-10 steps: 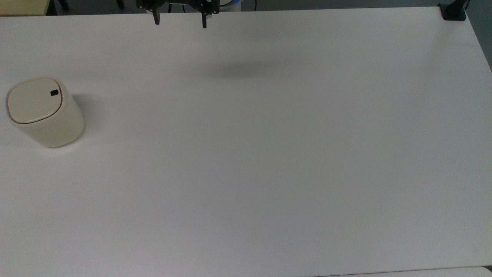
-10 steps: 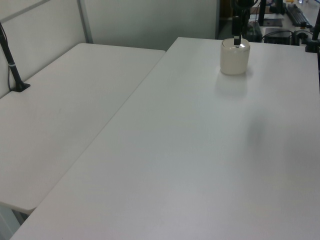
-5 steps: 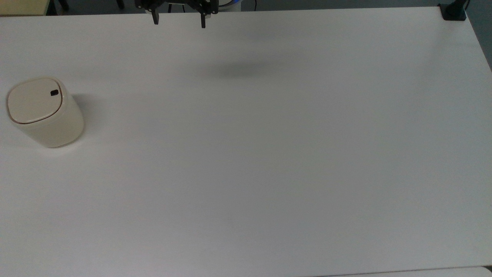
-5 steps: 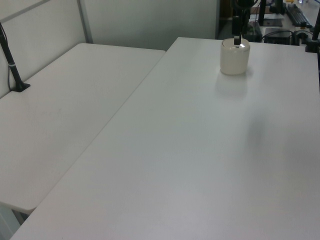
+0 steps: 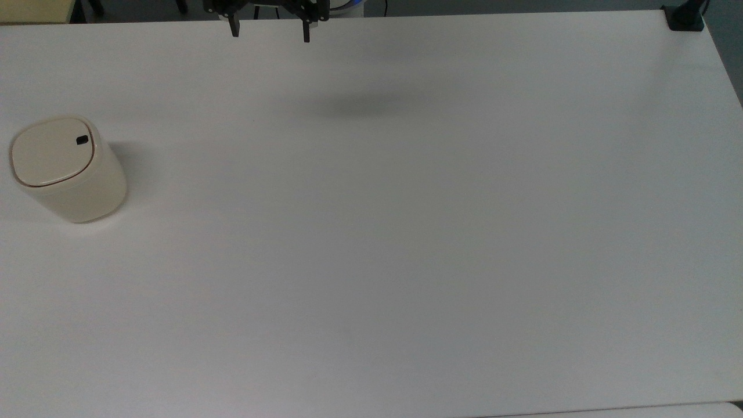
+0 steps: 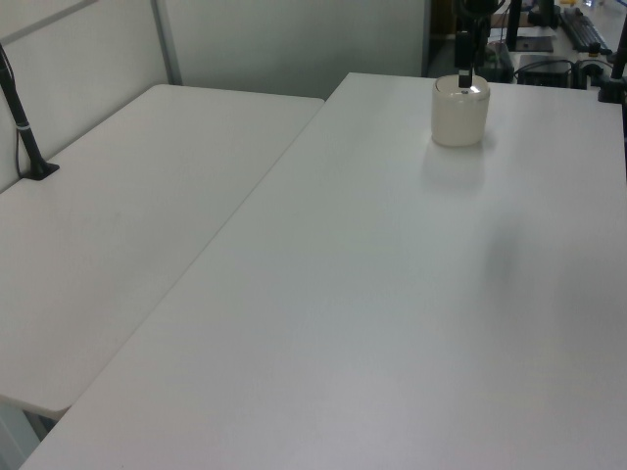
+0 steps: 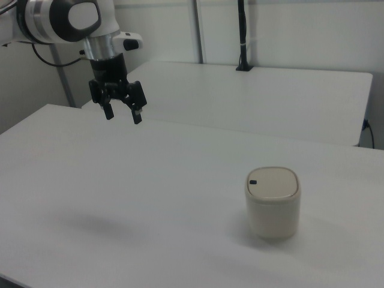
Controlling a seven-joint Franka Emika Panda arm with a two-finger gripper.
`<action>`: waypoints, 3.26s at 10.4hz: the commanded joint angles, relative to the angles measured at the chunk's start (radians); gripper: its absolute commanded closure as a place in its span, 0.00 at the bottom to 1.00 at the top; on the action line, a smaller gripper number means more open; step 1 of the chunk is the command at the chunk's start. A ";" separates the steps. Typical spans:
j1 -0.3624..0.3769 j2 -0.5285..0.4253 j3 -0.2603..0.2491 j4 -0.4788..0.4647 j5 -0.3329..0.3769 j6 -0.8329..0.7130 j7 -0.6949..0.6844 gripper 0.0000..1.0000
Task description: Open the trash bin
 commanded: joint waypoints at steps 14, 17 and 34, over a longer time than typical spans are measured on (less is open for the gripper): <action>0.019 -0.015 -0.010 -0.021 -0.019 -0.012 -0.036 0.73; 0.023 -0.014 -0.010 -0.021 -0.019 -0.014 -0.036 0.73; 0.042 -0.012 -0.013 -0.035 -0.042 -0.015 -0.021 0.00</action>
